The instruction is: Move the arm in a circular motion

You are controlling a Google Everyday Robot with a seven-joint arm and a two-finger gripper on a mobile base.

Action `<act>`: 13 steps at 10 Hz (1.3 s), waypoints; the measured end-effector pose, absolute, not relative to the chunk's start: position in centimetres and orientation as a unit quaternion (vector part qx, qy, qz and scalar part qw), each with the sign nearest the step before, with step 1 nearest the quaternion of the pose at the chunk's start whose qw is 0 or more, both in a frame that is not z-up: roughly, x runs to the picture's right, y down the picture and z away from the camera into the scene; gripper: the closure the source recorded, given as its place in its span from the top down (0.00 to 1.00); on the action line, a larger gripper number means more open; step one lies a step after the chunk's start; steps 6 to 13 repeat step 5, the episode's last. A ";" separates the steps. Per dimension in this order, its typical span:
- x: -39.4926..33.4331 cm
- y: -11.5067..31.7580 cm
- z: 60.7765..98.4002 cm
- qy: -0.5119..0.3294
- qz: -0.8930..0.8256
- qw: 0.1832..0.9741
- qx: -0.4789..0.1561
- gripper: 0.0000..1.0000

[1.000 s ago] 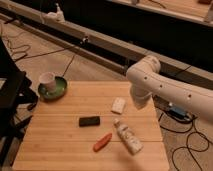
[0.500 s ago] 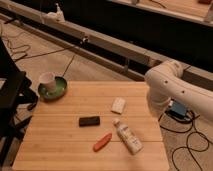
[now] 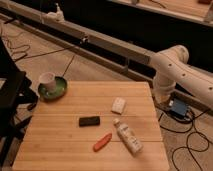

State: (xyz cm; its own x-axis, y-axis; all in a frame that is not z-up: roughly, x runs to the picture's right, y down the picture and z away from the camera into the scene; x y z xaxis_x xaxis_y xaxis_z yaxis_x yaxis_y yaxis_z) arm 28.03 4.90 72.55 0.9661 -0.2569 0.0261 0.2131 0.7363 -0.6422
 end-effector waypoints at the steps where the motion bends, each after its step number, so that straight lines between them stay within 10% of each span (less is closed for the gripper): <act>1: 26.7 4.2 73.2 0.027 -0.134 0.930 -0.341 0.00; 13: 19.0 5.3 73.2 -0.046 -0.198 0.912 -0.356 0.00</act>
